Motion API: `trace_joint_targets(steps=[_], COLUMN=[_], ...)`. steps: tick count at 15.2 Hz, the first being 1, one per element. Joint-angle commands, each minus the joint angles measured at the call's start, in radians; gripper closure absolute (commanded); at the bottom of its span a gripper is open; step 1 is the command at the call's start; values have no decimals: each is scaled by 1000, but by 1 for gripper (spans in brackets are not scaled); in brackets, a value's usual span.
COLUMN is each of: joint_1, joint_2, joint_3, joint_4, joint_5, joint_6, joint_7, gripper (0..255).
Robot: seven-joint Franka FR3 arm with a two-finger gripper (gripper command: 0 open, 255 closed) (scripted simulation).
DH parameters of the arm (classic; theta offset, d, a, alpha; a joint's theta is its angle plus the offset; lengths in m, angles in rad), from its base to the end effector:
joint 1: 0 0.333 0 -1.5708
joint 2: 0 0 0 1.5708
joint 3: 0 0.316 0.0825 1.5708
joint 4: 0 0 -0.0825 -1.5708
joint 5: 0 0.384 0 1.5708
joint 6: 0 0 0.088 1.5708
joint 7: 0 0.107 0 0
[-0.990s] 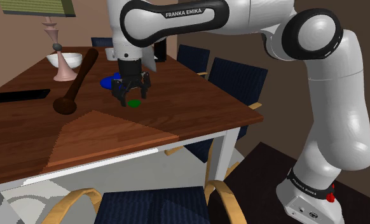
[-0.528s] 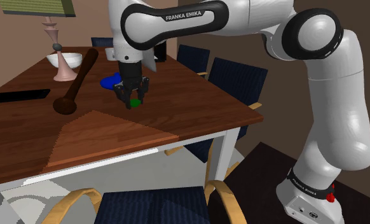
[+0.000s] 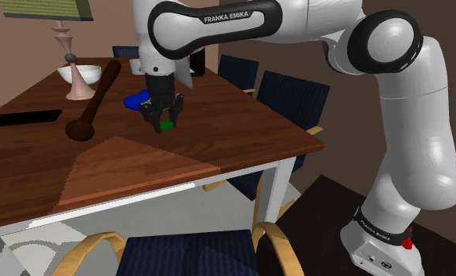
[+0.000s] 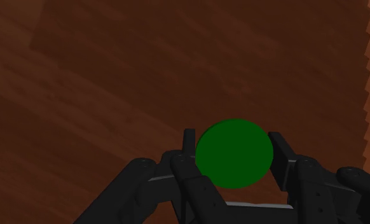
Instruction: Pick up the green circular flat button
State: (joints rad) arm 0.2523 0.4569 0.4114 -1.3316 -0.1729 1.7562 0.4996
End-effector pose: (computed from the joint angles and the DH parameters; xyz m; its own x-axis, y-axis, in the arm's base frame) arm 0.5814 0.3667 0.4872 0.9876 0.1567 0.0002 0.1567 -0.9876 -0.0084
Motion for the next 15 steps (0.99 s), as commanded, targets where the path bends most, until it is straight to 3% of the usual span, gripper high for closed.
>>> trace_joint_targets(steps=[1, 15], joint_1=[3, 38], joint_2=[2, 41], joint_3=[1, 1], joint_4=[26, 254], joint_5=[0, -12], joint_6=[-25, -212], joint_7=[-1, -6], gripper=[255, 255])
